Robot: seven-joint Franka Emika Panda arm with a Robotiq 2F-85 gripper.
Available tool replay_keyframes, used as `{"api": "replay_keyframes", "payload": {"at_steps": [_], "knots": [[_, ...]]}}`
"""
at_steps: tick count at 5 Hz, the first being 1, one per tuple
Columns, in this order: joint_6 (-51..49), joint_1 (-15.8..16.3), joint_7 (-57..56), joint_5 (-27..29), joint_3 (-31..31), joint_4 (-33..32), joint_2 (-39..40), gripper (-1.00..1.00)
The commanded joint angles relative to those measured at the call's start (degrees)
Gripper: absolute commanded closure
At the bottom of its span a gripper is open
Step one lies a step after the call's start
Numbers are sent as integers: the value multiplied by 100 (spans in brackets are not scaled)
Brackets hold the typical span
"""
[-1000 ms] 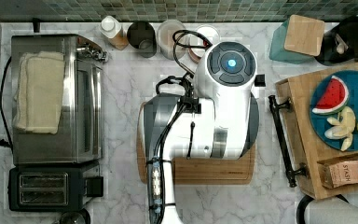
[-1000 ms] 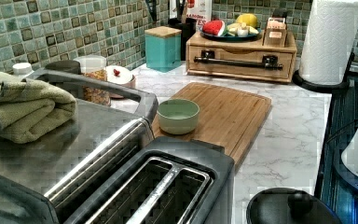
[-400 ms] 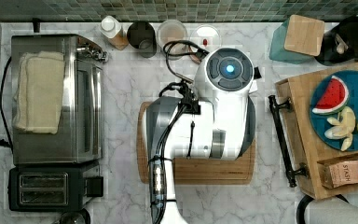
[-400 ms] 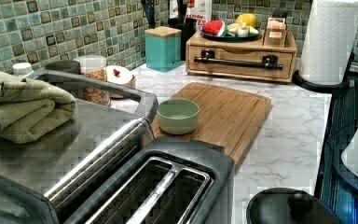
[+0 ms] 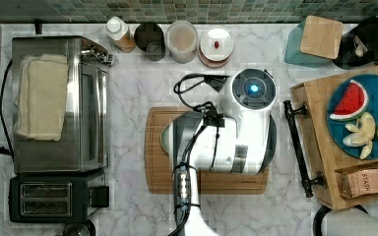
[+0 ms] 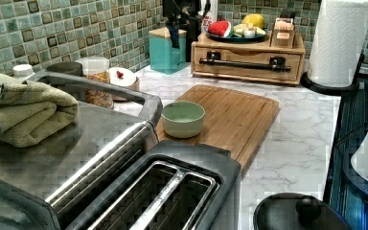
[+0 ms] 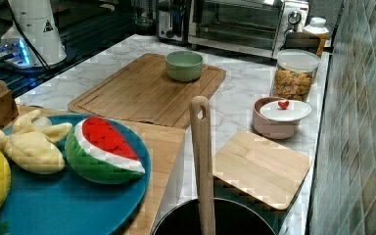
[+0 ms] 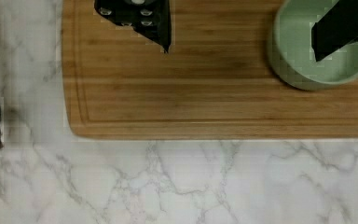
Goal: Open the drawer.
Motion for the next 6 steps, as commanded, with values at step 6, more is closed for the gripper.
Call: {"api": "replay_keyframes", "payload": {"at_steps": [6], "knots": [[2945,-1038,-2422,-1270,-948,-1219,3,-100]]}}
